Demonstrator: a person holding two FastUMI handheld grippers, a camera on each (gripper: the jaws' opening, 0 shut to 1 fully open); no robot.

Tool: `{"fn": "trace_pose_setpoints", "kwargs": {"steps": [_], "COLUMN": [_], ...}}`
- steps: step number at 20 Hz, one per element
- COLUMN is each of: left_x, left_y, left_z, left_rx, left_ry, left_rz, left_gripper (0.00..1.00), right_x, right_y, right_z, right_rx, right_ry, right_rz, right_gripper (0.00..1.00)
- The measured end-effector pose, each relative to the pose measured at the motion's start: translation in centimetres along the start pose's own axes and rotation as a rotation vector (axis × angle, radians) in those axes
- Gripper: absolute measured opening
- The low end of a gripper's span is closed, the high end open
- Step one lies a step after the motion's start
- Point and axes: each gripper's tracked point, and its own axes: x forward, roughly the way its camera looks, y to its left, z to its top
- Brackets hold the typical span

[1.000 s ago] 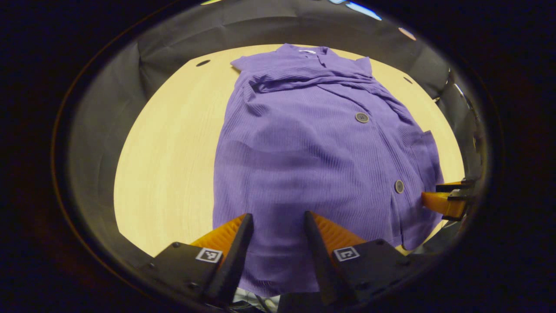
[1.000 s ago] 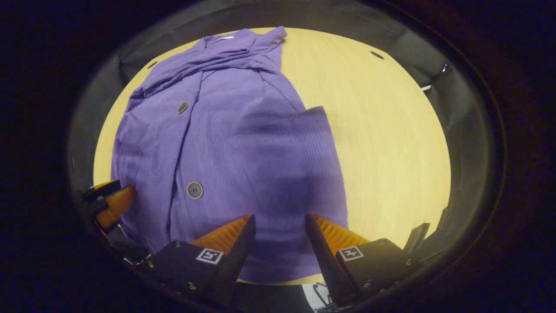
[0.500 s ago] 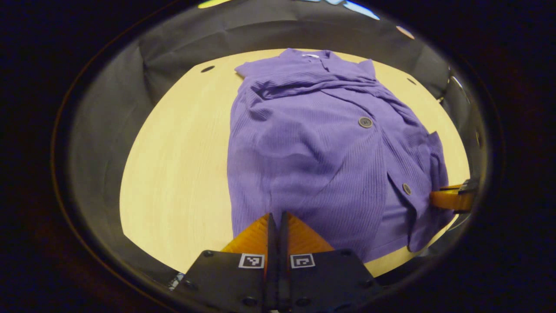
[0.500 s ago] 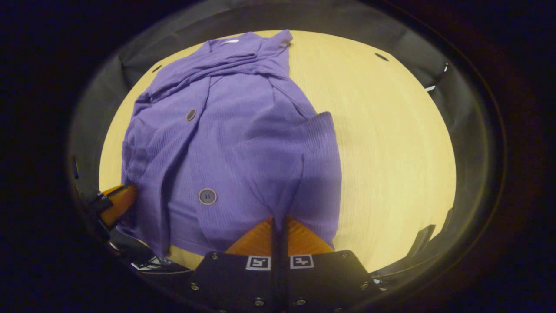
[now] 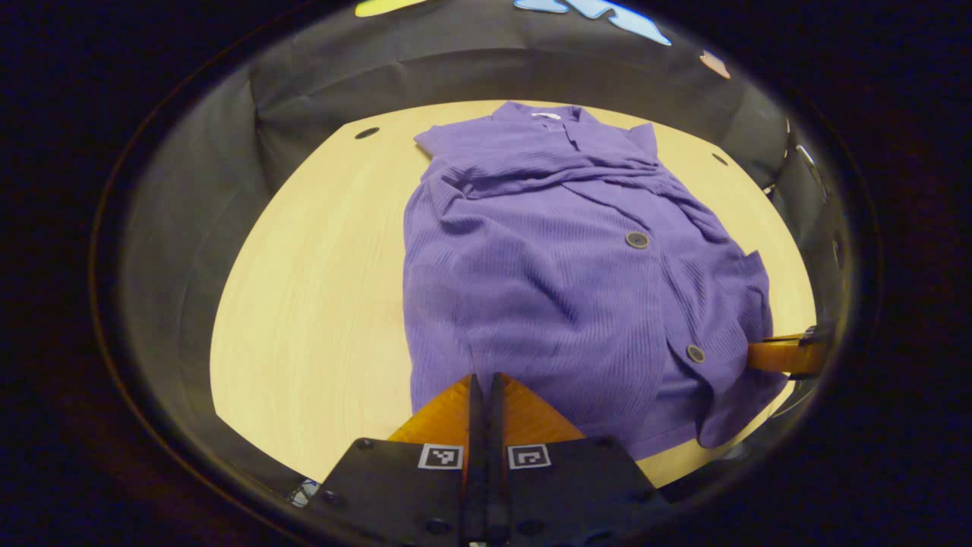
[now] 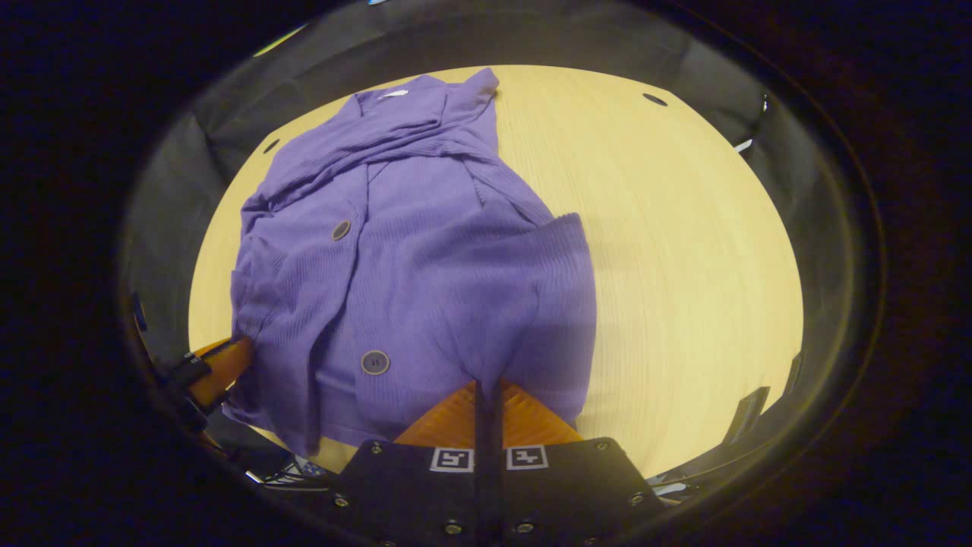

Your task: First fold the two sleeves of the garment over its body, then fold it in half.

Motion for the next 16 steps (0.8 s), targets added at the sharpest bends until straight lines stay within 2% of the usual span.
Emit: {"fn": "trace_pose_setpoints", "kwargs": {"steps": [3, 10, 16], "left_x": [0.2, 1.2, 2.0], "left_y": [0.0, -0.8, -0.8], "left_z": [2.9, 10.8, 17.2], "left_rx": [0.006, 0.007, -0.013], "left_ry": [-0.037, -0.133, -0.198], "left_rz": [-0.006, -0.032, -0.044], "left_gripper": [0.07, 0.07, 0.07], "right_x": [-0.4, -0.9, -1.0], "right_y": [0.9, 2.7, 2.8], "right_z": [2.9, 12.5, 17.8], "right_rx": [0.005, -0.012, -0.013], "right_ry": [-0.053, -0.197, -0.263], "right_rz": [0.021, 0.048, 0.057], "right_gripper": [0.01, 0.01, 0.02]}}
